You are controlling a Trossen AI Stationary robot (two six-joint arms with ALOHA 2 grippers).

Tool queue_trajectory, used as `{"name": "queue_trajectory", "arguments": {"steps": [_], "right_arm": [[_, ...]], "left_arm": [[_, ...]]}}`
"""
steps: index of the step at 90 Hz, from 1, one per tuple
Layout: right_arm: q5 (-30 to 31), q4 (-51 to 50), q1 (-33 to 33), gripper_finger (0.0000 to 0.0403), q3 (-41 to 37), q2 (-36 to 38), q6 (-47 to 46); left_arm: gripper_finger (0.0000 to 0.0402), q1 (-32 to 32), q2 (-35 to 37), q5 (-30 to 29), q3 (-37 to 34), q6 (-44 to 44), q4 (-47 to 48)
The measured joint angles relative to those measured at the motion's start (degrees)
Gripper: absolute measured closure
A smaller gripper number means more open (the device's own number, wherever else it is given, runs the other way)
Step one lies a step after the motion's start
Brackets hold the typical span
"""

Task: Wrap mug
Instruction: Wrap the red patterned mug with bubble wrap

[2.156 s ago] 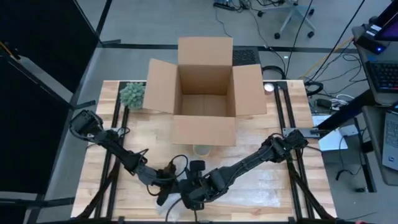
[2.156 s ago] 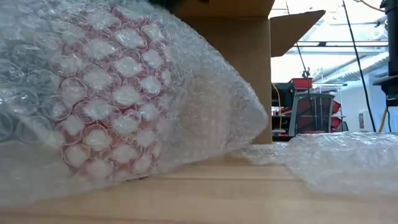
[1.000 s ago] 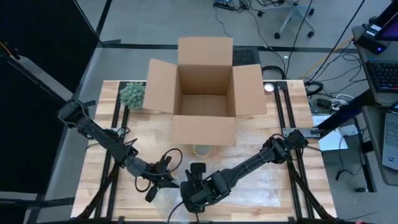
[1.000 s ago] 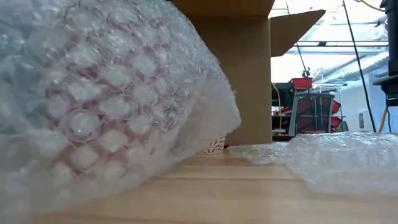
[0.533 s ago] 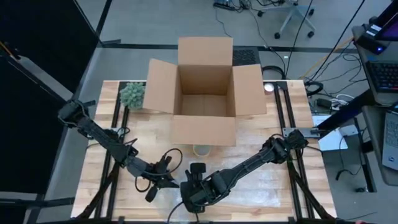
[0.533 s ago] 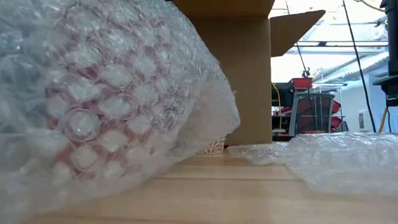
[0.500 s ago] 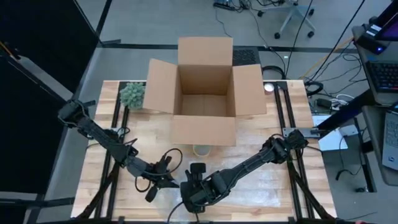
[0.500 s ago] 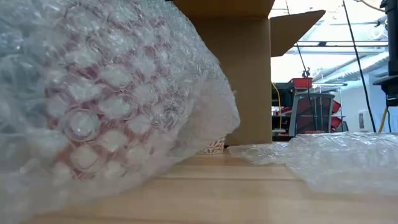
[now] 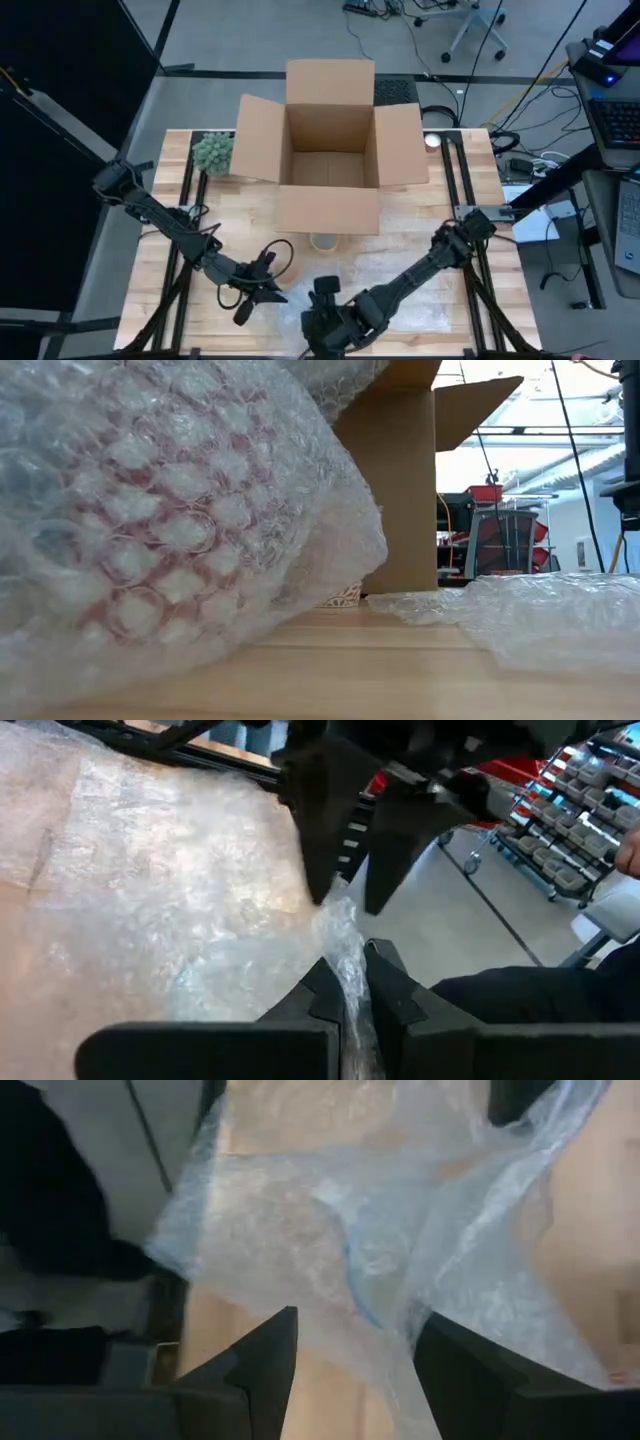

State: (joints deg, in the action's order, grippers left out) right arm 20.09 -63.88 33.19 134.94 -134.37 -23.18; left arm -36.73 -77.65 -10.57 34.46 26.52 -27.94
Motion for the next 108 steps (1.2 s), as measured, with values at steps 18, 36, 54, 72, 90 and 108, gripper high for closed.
{"name": "queue_trajectory", "arguments": {"steps": [18,36,54,72,90,108], "right_arm": [[-4.7,-0.4,0.3,0.0227,0.0,0.0,0.5],[-3.4,-9.8,2.0,0.0227,0.0,1.5,-7.4],[-4.4,-4.0,3.8,0.0227,0.1,0.4,-7.6],[-2.9,-13.6,6.4,0.0227,0.0,1.9,-16.7],[0.1,-14.9,7.0,0.0227,0.0,3.8,-20.5],[3.3,-7.2,7.1,0.0227,0.1,2.3,-17.3]], "left_arm": [[0.0401,0.0,0.0,0.0,0.0,0.0,0.1],[0.0391,0.3,0.0,-0.4,0.0,0.1,1.3],[0.0339,1.0,0.0,-0.4,0.0,0.1,1.4],[0.0295,1.1,0.0,1.0,0.0,0.1,1.5],[0.0287,1.1,0.0,1.4,0.0,0.1,0.2],[0.0288,1.1,0.0,7.4,0.0,0.1,-11.4]]}}
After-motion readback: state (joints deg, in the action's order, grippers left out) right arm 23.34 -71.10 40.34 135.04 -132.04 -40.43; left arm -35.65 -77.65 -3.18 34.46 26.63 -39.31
